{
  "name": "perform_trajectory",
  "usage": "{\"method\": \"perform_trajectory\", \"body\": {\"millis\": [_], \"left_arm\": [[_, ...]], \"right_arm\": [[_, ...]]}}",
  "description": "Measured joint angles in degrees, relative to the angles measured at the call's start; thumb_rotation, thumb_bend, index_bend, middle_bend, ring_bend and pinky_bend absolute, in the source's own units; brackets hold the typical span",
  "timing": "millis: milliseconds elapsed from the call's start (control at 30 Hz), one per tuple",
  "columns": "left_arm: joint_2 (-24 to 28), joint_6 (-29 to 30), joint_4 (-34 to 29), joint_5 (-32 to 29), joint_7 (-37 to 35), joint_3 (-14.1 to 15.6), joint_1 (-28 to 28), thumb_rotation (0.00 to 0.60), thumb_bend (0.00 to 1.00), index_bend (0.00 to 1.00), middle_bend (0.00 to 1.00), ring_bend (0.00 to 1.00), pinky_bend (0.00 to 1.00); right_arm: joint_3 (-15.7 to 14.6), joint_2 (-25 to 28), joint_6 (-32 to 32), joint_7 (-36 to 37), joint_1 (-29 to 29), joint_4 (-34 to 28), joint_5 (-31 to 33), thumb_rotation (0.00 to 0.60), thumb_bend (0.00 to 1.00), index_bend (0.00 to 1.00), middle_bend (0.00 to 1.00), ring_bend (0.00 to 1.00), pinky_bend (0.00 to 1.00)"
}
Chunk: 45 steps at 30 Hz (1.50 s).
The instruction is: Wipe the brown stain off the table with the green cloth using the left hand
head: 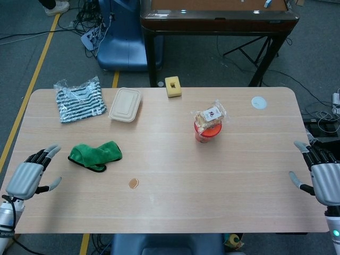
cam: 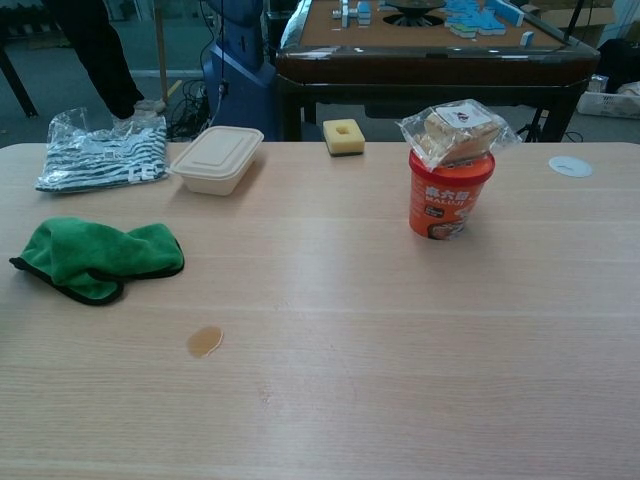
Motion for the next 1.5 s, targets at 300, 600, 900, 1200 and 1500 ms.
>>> {"method": "perform_trajectory", "body": {"millis": [300,600,900,1200,1500], "left_arm": [[-0.5,-13.4,5.1,-0.7,-2.9,-1.8,-10.2,0.600,0.25,0.10,0.10,0.15,0.25],[-4.9,-25.1,10.9,-6.5,1.5,-2.7,-17.8,0.600,0.23,0.10,0.09,0.15,0.25],[-10.2,-32.3,17.9,-10.7,6.5,-1.8,-22.5,0.600,0.22,0.06,0.06,0.14,0.25],[-15.4,-33.9,24.9,-10.4,6.3,0.0,-24.5,0.600,0.22,0.12,0.06,0.14,0.28],[-19.3,-33.4,30.6,-7.3,1.8,1.8,-25.8,0.600,0.22,0.26,0.10,0.22,0.42]], "right_arm": [[-0.3,0.5,0.2,-0.2,-0.6,-0.8,0.3,0.600,0.35,0.16,0.23,0.21,0.24],[-0.2,0.8,0.2,-0.5,-0.8,-1.2,0.8,0.600,0.35,0.16,0.23,0.21,0.24],[-0.2,0.6,-0.5,-1.1,-0.7,-1.4,1.6,0.600,0.35,0.16,0.23,0.21,0.24],[-0.1,0.3,-1.8,-1.3,-0.3,-1.3,2.6,0.600,0.35,0.16,0.23,0.21,0.24],[-0.1,0.2,-2.2,-1.1,-0.3,-1.0,3.2,0.600,0.35,0.16,0.23,0.21,0.24]]}}
